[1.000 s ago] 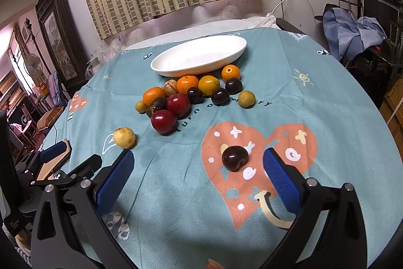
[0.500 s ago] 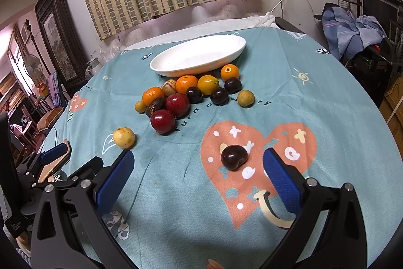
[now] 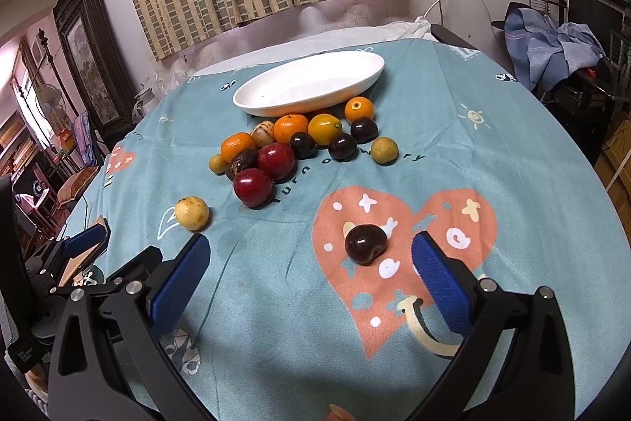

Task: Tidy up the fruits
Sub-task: 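Grasp the yellow-brown fruit with the left tool while the right tool grasps the dark plum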

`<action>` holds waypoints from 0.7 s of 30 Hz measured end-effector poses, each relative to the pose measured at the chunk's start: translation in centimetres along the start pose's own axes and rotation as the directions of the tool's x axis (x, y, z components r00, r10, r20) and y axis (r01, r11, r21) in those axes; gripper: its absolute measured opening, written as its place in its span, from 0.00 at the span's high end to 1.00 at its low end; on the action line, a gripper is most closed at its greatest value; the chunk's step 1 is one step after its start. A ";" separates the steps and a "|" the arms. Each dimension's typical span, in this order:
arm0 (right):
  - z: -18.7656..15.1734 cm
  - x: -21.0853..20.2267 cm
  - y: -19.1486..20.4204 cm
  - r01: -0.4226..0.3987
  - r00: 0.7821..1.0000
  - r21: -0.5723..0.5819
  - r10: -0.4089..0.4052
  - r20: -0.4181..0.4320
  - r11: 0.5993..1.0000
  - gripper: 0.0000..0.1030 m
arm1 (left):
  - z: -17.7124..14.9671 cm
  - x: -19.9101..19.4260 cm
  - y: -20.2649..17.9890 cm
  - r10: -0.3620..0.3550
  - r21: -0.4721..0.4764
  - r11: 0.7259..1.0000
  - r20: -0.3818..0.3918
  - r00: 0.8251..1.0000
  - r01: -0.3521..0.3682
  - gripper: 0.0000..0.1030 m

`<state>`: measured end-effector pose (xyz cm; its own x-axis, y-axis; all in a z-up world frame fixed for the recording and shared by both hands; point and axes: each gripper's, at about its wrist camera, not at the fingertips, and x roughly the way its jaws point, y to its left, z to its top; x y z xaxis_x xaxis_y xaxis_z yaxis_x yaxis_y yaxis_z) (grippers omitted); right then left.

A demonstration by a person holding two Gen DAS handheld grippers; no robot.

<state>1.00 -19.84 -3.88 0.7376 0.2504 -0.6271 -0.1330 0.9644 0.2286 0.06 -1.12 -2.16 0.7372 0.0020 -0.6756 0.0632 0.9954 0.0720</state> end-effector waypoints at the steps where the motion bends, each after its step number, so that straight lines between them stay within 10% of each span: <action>1: 0.0 0.3 -0.1 -0.003 1.000 -0.006 0.003 -0.002 1.000 0.01 | 0.0 0.1 0.0 -0.003 0.001 1.000 -0.003 1.000 0.003 0.02; 21: -0.4 2.7 -4.2 -0.077 0.984 -0.082 0.063 -0.164 0.994 0.01 | 3.4 9.1 1.3 -0.125 0.007 0.991 -0.255 0.959 0.131 0.02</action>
<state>3.28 -23.18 -6.85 0.6090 0.3209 -0.7254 -0.2434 0.9460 0.2142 9.14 -0.18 -5.77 0.5273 -0.0981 -0.8440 0.1637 0.9864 -0.0124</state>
